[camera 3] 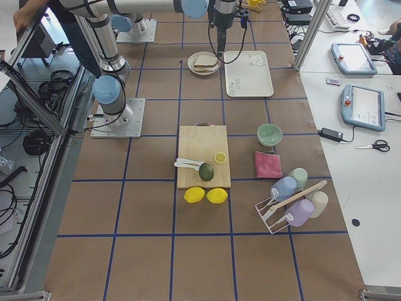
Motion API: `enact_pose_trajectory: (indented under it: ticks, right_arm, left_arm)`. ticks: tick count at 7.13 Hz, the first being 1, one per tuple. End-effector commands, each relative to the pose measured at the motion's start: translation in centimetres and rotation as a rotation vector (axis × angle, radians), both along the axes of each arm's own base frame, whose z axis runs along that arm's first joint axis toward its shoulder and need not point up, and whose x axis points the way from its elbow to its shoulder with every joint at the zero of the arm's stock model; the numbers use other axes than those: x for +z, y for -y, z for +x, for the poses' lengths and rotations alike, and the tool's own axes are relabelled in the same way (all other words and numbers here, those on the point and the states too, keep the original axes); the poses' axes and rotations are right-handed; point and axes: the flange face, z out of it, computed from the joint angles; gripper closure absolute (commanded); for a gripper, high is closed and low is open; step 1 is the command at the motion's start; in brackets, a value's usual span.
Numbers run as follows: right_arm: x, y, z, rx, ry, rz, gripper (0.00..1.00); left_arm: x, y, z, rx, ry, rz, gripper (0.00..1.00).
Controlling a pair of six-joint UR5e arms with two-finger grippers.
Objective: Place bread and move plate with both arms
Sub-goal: 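Reach the left gripper to the white plate's rim nearest it while the right arm retracts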
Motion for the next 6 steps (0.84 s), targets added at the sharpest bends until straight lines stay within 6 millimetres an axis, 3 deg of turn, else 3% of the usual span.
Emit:
enact_pose_trajectory:
  ticks: [1, 3, 6]
  right_arm:
    - [-0.9, -1.0, 0.2, -0.023, 0.001, 0.014, 0.0]
    - [-1.4, -0.9, 0.8, -0.023, -0.006, -0.005, 0.0]
    - [-2.1, -1.2, 1.6, -0.053, -0.02, 0.003, 0.0]
  left_arm:
    - [-5.4, -1.1, -0.1, -0.014, -0.015, 0.029, 0.0]
    - [-9.1, -2.4, -0.1, -0.011, -0.021, 0.108, 0.0]
    - [-12.3, -1.6, 0.3, -0.042, -0.02, 0.151, 0.02]
